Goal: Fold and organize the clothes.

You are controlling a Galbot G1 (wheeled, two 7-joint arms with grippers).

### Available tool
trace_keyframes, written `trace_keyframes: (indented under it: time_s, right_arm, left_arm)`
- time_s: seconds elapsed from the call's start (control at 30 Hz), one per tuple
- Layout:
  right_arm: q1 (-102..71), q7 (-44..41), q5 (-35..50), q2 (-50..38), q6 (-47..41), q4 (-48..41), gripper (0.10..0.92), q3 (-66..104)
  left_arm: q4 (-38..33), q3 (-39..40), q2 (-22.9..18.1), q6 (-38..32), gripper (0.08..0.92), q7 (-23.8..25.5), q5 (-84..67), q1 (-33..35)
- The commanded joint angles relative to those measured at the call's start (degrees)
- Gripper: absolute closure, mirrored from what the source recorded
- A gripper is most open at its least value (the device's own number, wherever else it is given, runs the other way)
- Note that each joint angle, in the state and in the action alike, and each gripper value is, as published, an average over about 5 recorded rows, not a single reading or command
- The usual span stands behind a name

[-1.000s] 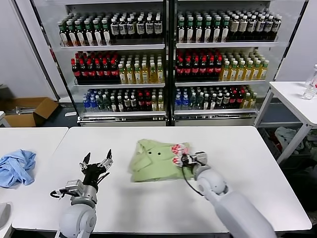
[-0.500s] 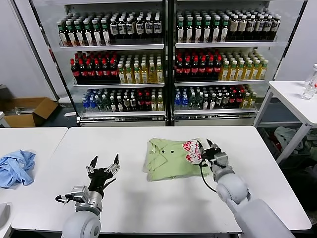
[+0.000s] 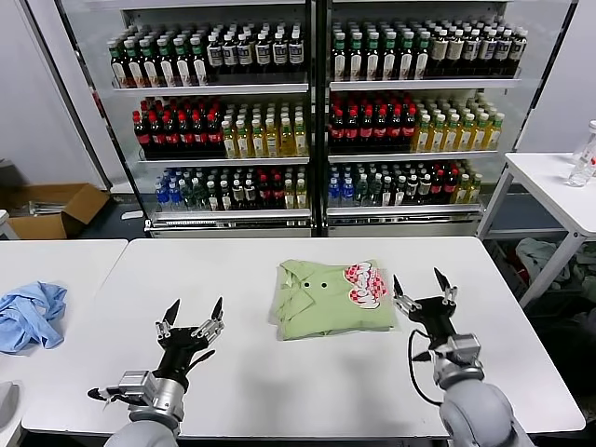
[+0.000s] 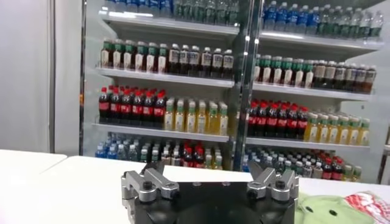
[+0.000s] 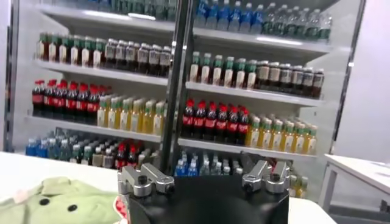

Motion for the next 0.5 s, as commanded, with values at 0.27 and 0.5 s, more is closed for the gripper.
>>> trace_keyframes:
  time_s: [0.27, 0.5]
  right_arm:
    - [-12.76, 0.68, -2.09, 2.95, 1.79, 11.42, 0.202, 6.61]
    - [-13.69, 0.85, -2.21, 3.09, 1.45, 11.95, 0.203, 7.78]
  left_arm:
    - [-6.76, -1.96, 0.07, -0.43, 0.177, 1.43, 0.27, 5.44]
    - [-7.34, -2.03, 0.12, -1.12, 0.177, 1.69, 0.28, 5.77]
